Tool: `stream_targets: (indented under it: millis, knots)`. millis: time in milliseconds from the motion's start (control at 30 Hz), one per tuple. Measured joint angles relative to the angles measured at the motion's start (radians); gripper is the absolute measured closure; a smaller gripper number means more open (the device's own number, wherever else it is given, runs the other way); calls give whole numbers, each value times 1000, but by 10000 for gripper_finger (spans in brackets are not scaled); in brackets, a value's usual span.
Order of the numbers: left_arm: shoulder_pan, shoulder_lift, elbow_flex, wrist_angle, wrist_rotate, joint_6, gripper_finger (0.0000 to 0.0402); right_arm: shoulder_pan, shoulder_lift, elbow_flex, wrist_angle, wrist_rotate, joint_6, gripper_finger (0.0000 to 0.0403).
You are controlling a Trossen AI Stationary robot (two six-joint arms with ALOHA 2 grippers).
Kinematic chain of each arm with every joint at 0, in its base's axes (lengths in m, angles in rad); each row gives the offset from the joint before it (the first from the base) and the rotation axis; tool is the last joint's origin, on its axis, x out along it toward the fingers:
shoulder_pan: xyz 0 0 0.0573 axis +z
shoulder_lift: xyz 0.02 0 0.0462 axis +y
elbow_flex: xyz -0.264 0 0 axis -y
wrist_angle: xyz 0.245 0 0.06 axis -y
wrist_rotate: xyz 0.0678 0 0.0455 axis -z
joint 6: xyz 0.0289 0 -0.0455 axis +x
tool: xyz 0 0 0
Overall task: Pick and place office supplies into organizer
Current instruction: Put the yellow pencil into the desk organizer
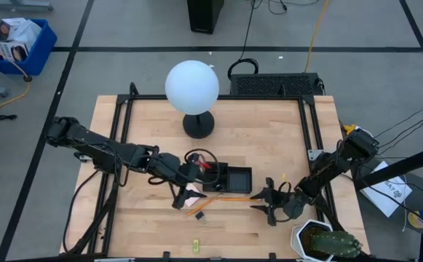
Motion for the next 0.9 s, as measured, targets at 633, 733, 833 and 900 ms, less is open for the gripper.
stream_targets:
  millis: [633, 733, 833, 900]
  knots:
    - [-11, 0, 0, -22, 8, 20, 163, 19, 2, -4, -159, -15, 77, 259]
    - [-19, 0, 0, -22, 8, 22, 163, 19, 2, -14, -161, -13, 81, 259]
    - [-22, 0, 0, -22, 8, 22, 163, 19, 4, -22, -164, -12, 97, 259]
    - [-24, 0, 0, -23, 8, 22, 163, 19, 20, -23, -169, -1, 112, 259]
